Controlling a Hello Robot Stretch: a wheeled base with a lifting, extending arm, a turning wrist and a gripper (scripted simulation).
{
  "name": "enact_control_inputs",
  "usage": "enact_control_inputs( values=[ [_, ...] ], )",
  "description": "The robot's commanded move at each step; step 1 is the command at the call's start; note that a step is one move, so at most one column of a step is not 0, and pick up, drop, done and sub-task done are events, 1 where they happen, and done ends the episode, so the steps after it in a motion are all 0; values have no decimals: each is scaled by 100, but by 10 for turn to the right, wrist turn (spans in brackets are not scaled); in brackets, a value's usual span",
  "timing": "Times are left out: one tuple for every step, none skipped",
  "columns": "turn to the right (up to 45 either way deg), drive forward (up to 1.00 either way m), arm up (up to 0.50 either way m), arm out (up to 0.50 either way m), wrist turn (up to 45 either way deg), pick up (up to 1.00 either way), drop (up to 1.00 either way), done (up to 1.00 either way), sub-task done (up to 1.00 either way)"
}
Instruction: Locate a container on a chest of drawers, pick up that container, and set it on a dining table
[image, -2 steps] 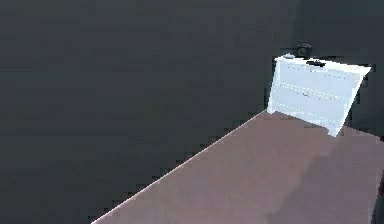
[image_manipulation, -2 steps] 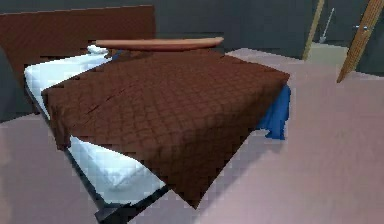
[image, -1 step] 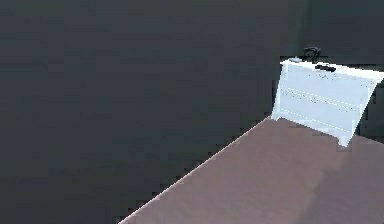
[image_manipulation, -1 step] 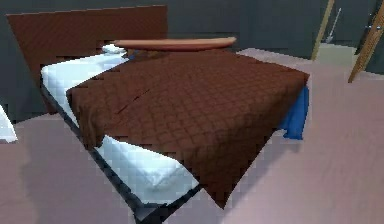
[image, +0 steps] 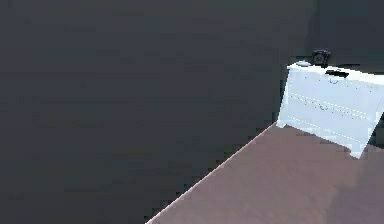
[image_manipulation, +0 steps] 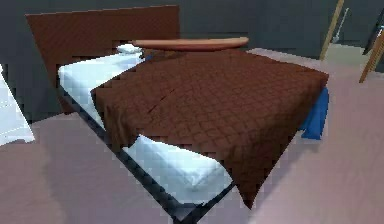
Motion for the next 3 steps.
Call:
enact_control_inputs(
  values=[
    [450, 0, 0, 0, 0, 0, 0, 0, 0],
    [0, 100, 0, 0, 0, 0, 0, 0, 0],
    [30, 0, 0, 0, 0, 0, 0, 0, 0]
  ],
)
